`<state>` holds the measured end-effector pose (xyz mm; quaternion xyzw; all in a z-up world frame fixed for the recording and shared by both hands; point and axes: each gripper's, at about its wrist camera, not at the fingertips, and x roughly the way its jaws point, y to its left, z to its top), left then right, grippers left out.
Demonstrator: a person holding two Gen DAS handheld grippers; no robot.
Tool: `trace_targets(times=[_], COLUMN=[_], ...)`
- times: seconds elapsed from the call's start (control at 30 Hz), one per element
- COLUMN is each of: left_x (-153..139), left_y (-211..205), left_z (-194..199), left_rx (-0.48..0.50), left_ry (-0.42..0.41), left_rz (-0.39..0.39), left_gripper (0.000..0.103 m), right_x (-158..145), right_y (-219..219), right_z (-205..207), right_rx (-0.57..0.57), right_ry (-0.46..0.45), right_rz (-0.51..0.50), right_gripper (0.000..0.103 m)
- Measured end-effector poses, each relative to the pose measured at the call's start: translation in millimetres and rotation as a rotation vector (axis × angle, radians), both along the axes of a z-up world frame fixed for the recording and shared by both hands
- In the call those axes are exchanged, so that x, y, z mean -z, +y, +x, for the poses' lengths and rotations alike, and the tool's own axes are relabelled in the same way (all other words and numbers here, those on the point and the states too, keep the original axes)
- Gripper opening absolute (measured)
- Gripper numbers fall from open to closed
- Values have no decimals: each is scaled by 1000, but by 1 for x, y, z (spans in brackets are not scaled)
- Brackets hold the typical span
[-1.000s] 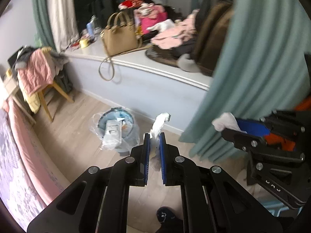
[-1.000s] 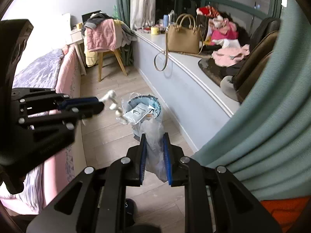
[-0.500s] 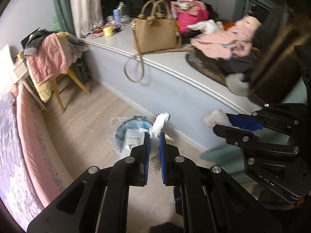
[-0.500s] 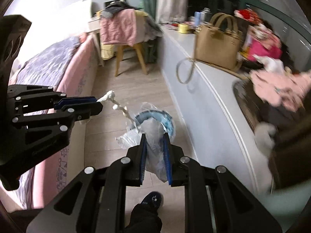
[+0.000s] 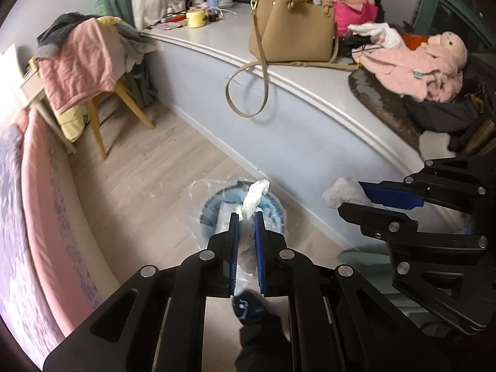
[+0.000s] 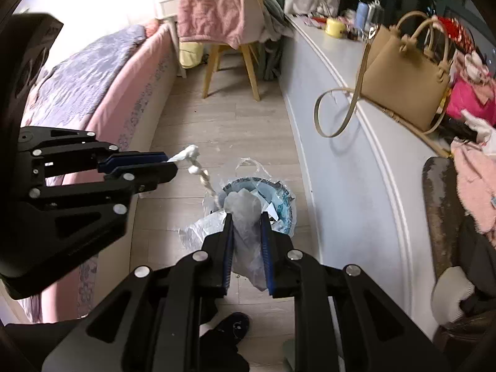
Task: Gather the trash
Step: 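Lower the tissue in the left tool into the bin while the right tool lowers its tissue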
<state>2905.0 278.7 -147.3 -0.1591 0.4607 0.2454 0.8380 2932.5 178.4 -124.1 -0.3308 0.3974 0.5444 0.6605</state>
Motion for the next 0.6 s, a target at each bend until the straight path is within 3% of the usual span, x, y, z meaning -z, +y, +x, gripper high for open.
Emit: trace_targets(times=[0.17,0.43,0.6], left_x=[49,149,209], left_y=[38,66,81], left_z=[21,56,75], left_rx=[57,143,109], left_ry=[56,149,162], left_rz=[-13,-24,-64], left_gripper=[9,9,9], right_x=[34,126,188], right_y=[37,84,97], right_z=[12,50,64], right_rx=[17,52,35], right_ry=[6,24,42], right_rz=[-6,-57,-86], right_gripper=[17,17,17])
